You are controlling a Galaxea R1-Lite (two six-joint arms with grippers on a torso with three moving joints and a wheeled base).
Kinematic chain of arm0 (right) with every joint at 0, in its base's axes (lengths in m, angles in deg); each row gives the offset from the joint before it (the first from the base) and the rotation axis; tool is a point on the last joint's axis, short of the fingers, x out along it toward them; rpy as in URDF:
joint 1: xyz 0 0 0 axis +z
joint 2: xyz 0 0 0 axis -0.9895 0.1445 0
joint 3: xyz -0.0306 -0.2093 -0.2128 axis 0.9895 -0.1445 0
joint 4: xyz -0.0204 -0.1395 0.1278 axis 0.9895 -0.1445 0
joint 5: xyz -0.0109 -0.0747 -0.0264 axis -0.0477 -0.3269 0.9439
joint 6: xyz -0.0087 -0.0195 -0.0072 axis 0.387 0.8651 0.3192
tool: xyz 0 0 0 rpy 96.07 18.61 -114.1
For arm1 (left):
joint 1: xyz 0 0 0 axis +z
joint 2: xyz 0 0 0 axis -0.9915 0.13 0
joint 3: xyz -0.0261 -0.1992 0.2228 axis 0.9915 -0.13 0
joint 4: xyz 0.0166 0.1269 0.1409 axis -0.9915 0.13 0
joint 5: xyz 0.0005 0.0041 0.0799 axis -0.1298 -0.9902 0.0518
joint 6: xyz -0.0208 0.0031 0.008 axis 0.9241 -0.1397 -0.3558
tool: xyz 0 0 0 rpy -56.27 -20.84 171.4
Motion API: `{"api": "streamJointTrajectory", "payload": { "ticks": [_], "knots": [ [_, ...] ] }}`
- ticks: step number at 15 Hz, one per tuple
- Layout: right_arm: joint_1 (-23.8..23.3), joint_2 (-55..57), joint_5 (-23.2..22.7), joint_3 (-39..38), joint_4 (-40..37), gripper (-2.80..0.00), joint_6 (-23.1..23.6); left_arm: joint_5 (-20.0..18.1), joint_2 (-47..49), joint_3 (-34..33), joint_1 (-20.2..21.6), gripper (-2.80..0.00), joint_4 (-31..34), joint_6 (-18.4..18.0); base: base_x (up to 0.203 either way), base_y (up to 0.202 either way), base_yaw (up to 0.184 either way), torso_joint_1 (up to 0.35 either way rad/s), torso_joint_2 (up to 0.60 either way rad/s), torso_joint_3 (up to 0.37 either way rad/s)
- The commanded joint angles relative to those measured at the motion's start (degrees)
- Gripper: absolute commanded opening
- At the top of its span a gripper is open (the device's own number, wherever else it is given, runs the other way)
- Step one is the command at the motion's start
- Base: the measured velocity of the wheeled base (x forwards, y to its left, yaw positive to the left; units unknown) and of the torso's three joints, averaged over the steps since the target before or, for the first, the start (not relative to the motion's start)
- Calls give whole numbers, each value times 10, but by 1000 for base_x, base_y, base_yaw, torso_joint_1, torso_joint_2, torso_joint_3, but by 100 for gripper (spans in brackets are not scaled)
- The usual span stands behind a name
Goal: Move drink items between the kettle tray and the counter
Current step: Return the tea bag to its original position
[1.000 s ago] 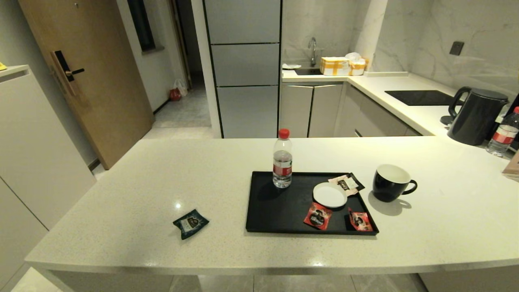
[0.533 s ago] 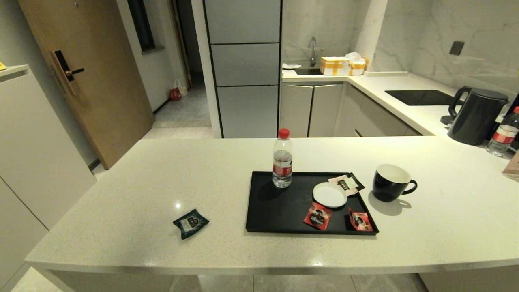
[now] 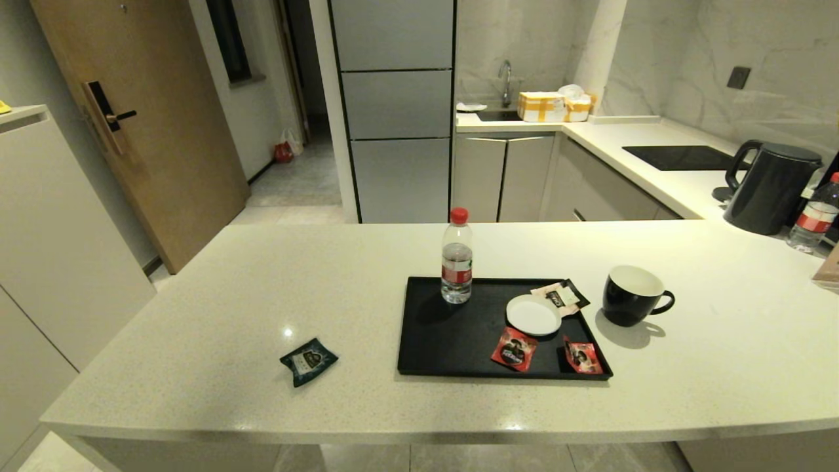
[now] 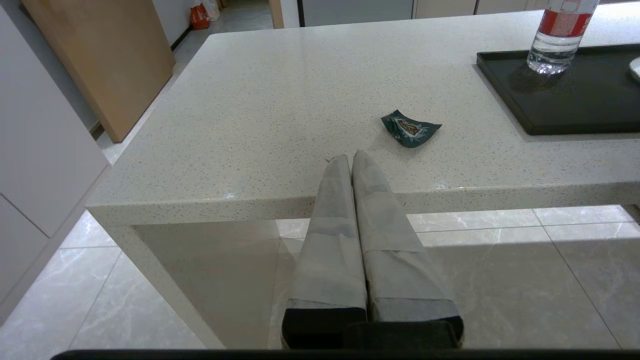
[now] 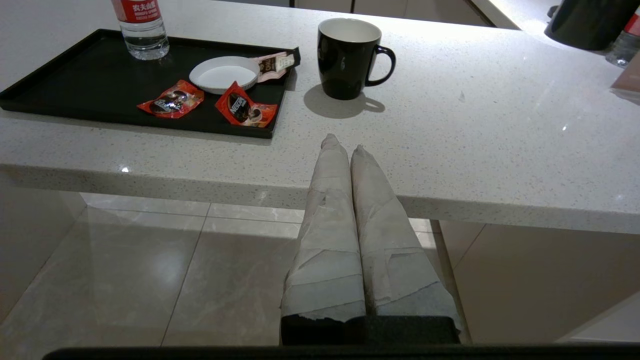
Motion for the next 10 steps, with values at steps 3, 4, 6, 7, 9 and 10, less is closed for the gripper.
{"api": "streamJointTrajectory", "payload": {
  "ticks": [3, 4, 6, 7, 9, 10],
  "knots": [
    [0, 0, 0, -2, 0, -280, 1, 0, 4, 10, 0, -280, 26, -18, 0, 0, 0, 0, 0, 0],
    [0, 0, 0, -2, 0, -280, 1, 0, 5, 15, 0, -280, 39, -25, 0, 0, 0, 0, 0, 0],
    [0, 0, 0, -2, 0, -280, 1, -1, 29, 23, 0, -280, 40, -25, 0, 0, 0, 0, 0, 0],
    [0, 0, 0, -2, 1, -280, 1, 0, 47, 46, 0, -280, 42, -24, 0, 0, 0, 0, 0, 0],
    [0, 0, 0, -2, 0, -280, 1, 0, 139, 136, 1, -280, 44, -4, 0, 0, 0, 0, 0, 0],
    [0, 0, 0, -2, 0, -280, 1, 0, 199, 189, 1, -280, 46, 9, 0, 0, 0, 0, 0, 0]
  ]
}}
